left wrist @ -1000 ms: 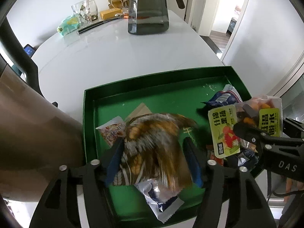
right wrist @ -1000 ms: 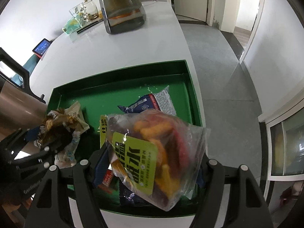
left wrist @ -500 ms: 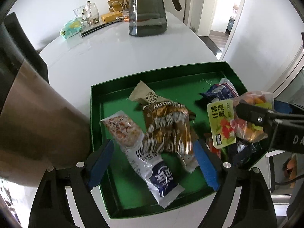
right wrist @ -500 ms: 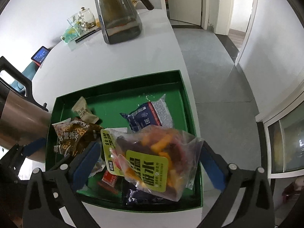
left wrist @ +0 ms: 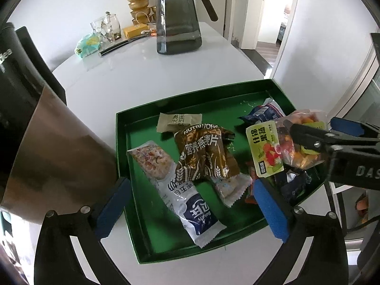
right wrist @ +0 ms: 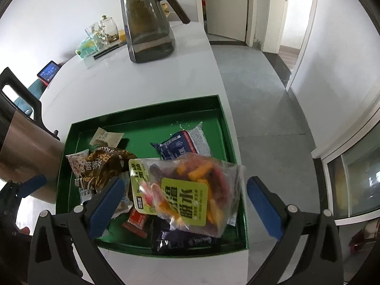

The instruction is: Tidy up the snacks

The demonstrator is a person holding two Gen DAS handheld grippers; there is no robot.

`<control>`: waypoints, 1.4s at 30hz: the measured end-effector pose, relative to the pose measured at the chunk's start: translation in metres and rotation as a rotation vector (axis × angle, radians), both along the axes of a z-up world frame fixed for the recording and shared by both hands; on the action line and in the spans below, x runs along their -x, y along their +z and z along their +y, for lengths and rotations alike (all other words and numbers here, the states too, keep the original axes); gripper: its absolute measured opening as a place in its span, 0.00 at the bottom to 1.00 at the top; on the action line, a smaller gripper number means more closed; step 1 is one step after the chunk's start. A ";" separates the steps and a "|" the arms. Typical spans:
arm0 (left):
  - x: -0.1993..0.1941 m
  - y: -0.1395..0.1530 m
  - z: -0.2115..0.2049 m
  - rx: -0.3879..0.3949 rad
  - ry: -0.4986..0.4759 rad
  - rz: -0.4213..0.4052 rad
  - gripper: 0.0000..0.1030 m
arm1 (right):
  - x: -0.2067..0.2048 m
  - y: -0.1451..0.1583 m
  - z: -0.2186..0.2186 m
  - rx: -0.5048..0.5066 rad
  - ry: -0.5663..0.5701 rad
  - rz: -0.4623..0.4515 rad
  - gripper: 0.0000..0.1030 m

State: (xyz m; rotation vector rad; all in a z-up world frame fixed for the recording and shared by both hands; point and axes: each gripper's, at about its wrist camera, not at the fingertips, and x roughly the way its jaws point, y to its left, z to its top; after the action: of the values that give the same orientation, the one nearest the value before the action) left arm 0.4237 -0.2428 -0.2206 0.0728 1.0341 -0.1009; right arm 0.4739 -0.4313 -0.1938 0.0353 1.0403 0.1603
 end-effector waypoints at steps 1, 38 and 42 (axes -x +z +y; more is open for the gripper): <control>0.003 0.002 0.000 0.006 -0.002 -0.002 0.98 | 0.003 0.005 -0.002 -0.005 -0.004 -0.015 1.00; 0.304 0.142 0.165 0.098 -0.011 -0.370 0.98 | 0.352 0.138 0.151 0.016 -0.062 -0.349 1.00; 0.320 0.140 0.176 0.087 -0.017 -0.366 0.98 | 0.377 0.137 0.165 0.026 -0.074 -0.350 1.00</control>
State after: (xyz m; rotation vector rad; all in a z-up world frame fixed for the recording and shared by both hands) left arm 0.1037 -0.0669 -0.0810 0.0198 0.6629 -0.1418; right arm 0.0965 -0.2662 -0.0568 0.0212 0.6908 0.0816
